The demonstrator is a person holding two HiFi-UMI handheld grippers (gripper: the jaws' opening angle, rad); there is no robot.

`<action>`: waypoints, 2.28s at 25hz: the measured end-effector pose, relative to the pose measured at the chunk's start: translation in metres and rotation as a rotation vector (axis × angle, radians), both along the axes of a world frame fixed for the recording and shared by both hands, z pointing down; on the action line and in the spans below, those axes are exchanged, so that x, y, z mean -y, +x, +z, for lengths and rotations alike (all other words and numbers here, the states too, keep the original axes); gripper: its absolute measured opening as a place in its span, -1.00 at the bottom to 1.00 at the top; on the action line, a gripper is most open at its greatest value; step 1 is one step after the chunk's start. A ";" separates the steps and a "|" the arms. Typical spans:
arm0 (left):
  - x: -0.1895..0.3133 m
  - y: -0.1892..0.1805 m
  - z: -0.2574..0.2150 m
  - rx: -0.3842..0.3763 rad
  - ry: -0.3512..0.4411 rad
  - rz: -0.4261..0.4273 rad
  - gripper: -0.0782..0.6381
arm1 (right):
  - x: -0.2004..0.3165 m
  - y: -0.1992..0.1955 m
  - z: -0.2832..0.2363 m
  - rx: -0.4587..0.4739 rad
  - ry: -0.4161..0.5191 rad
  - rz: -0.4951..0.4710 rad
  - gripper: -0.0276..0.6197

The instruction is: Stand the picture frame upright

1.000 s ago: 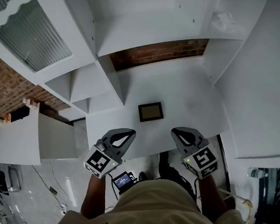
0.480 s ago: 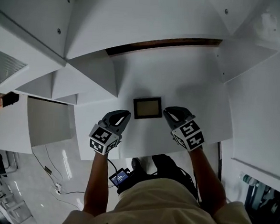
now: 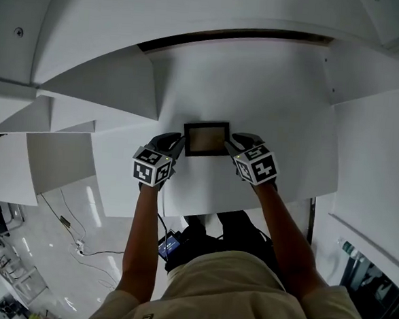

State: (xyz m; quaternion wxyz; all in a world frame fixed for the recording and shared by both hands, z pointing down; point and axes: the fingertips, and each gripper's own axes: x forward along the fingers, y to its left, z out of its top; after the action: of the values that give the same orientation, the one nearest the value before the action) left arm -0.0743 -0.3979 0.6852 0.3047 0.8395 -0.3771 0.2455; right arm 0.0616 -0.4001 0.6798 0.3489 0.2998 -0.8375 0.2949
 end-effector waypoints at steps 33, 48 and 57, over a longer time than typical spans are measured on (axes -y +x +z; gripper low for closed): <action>0.019 0.028 -0.046 -0.308 0.165 -0.076 -0.58 | -0.040 -0.013 0.053 0.201 -0.287 0.232 -0.57; -0.019 0.075 -0.096 -0.212 0.364 0.308 -0.62 | -0.092 -0.064 0.052 0.236 -0.306 0.036 -0.61; -0.045 0.091 -0.104 -0.182 0.423 0.476 -0.62 | -0.097 -0.023 0.045 0.106 -0.194 -0.105 -0.61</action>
State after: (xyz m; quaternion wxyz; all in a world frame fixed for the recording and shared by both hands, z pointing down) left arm 0.0171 -0.3527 0.5815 0.0902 0.9672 -0.1839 0.1500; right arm 0.0386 -0.3031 0.7248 0.3465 0.2044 -0.8368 0.3713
